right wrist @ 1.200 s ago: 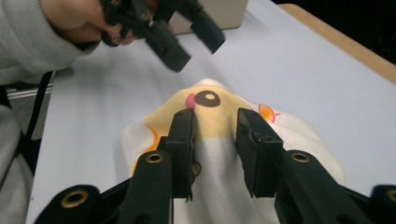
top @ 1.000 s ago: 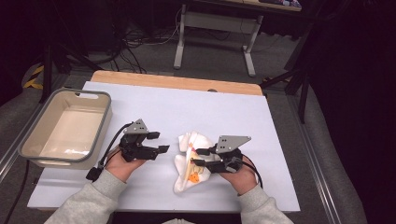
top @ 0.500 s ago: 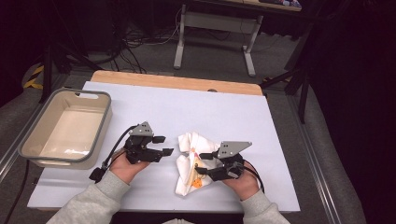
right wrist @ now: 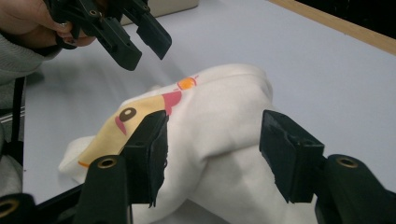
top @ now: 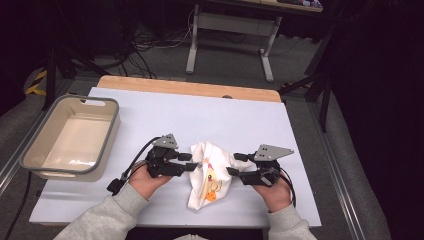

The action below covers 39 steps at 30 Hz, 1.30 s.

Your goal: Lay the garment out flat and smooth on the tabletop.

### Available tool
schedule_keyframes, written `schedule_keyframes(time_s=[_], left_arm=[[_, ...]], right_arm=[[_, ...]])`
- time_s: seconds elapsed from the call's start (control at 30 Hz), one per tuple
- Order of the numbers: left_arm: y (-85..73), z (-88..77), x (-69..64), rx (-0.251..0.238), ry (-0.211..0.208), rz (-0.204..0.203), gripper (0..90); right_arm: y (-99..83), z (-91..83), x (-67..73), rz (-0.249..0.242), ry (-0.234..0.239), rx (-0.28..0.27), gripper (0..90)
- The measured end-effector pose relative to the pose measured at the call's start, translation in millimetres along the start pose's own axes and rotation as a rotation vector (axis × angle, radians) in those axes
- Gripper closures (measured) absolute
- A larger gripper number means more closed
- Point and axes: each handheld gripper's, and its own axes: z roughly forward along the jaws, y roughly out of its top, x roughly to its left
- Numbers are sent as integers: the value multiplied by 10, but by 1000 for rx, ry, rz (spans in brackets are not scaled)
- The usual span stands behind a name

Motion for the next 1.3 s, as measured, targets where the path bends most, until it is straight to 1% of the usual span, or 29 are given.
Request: schedule_keyframes(time_s=[0.1, 0.17, 0.2, 0.27, 0.3, 0.37, 0.4, 0.47, 0.53, 0.57, 0.63, 0.67, 0.73, 0.77, 0.83, 0.93, 0.97, 1.0, 1.03, 1.1, 1.17, 1.27, 1.3], left_arm=[[27, 92, -14, 25, -13, 5, 571], [45, 152, -20, 35, -23, 4, 584], [45, 152, -20, 35, -23, 4, 588], [73, 232, -20, 47, -38, 2, 593], [78, 249, -19, 48, -38, 3, 600], [89, 295, -19, 57, -38, -4, 624], [93, 314, -18, 65, -42, -9, 648], [100, 342, -17, 72, -38, -14, 714], [111, 349, -14, 80, -28, -16, 775], [115, 348, -16, 81, -26, -17, 819], [123, 334, -25, 77, -9, -13, 895], [127, 322, -32, 71, -4, -12, 896], [141, 285, -43, 60, 15, 9, 898], [147, 267, -49, 54, 20, 11, 899], [169, 199, -56, 26, 40, 23, 899], [200, 89, -63, -17, 68, 31, 900], [206, 67, -58, -24, 74, 32, 900], [212, 38, -45, -24, 88, 28, 900], [209, 21, -28, -28, 94, 14, 900], [199, 13, -4, -25, 97, -3, 899], [186, 27, 13, -16, 111, -1, 898], [179, 51, 23, -5, 92, -21, 892], [178, 61, 25, -1, 88, -18, 865]], right_arm=[[-30, -25, -1, 13, -2, 11, 422], [-55, -14, 8, 22, 2, 30, 428], [-68, -1, 11, 23, 2, 41, 435], [-102, 34, 17, 26, 6, 64, 462], [-116, 50, 17, 27, 9, 73, 484], [-133, 74, 18, 30, 19, 84, 560], [-143, 92, 22, 31, 26, 90, 618], [-150, 113, 29, 29, 34, 95, 746], [-149, 117, 38, 27, 34, 92, 840], [-146, 117, 39, 29, 38, 89, 858], [-138, 112, 43, 29, 34, 87, 867], [-133, 104, 48, 25, 27, 82, 869], [-120, 75, 53, 18, 14, 68, 871], [-112, 54, 54, 17, 7, 59, 872], [-87, -6, 53, 12, -13, 37, 874], [-57, -85, 43, 9, -32, 12, 874], [-49, -110, 39, 7, -36, 5, 874], [-44, -127, 35, 7, -42, 2, 874], [-39, -155, 27, 6, -50, -2, 874], [-44, -196, 16, 8, -58, -4, 874], [-53, -231, 9, 12, -64, -3, 874], [-88, -312, -4, 15, -81, 5, 874], [-104, -340, -12, 17, -87, 8, 874]])
